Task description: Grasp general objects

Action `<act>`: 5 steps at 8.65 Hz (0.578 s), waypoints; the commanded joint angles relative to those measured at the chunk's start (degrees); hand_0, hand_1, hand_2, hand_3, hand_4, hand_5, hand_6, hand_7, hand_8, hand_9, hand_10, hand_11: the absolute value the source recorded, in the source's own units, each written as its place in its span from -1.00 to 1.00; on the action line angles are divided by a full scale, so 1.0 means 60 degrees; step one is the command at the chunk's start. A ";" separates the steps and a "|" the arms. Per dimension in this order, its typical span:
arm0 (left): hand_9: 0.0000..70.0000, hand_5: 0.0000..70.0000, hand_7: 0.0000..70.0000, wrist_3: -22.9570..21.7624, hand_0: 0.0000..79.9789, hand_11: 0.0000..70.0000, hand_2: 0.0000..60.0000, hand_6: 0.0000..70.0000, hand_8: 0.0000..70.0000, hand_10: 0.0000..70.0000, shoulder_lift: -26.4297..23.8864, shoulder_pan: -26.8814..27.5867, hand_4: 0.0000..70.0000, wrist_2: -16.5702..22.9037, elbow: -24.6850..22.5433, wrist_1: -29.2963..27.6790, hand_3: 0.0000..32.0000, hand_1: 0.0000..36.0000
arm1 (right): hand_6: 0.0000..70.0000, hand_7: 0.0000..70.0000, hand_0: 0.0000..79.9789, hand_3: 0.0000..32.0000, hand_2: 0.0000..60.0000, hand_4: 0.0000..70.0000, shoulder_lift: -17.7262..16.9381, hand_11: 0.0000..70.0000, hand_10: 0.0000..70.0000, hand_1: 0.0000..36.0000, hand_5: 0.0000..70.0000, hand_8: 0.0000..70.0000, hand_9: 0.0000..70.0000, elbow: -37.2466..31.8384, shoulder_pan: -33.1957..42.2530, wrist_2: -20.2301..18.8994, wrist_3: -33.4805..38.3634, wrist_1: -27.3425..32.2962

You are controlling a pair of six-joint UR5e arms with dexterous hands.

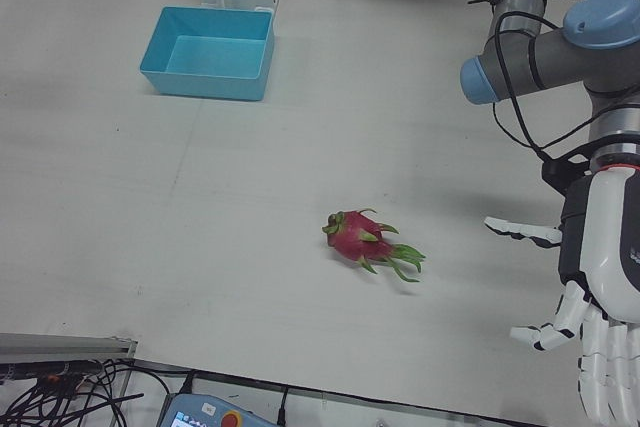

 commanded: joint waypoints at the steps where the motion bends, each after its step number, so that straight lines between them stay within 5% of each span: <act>1: -1.00 -1.00 -0.98 0.0059 0.69 -0.93 -1.00 -1.00 -1.00 -1.00 0.0786 -0.1234 -0.99 0.1660 -0.1906 0.0834 -0.36 0.44 | -1.00 -1.00 -1.00 -1.00 -1.00 -1.00 0.0000 -1.00 -1.00 -1.00 -1.00 -1.00 -1.00 0.0000 -0.0001 0.0000 0.0000 0.0000; 3: -1.00 -1.00 -0.94 0.0422 0.85 -0.90 -1.00 -1.00 -1.00 -1.00 0.1055 -0.1240 -0.96 0.2350 -0.3036 0.1445 -0.38 0.56 | -1.00 -1.00 -1.00 -1.00 -1.00 -1.00 0.0000 -1.00 -1.00 -1.00 -1.00 -1.00 -1.00 0.0000 0.0013 0.0000 0.0000 0.0000; 5: -1.00 -1.00 -0.95 0.2553 0.84 -0.89 -1.00 -1.00 -1.00 -0.99 0.1143 -0.0818 -0.95 0.2792 -0.3567 0.2733 -0.27 0.55 | -1.00 -1.00 -1.00 -1.00 -1.00 -1.00 0.0000 -1.00 -1.00 -1.00 -1.00 -1.00 -1.00 0.0000 -0.0001 0.0000 0.0000 0.0000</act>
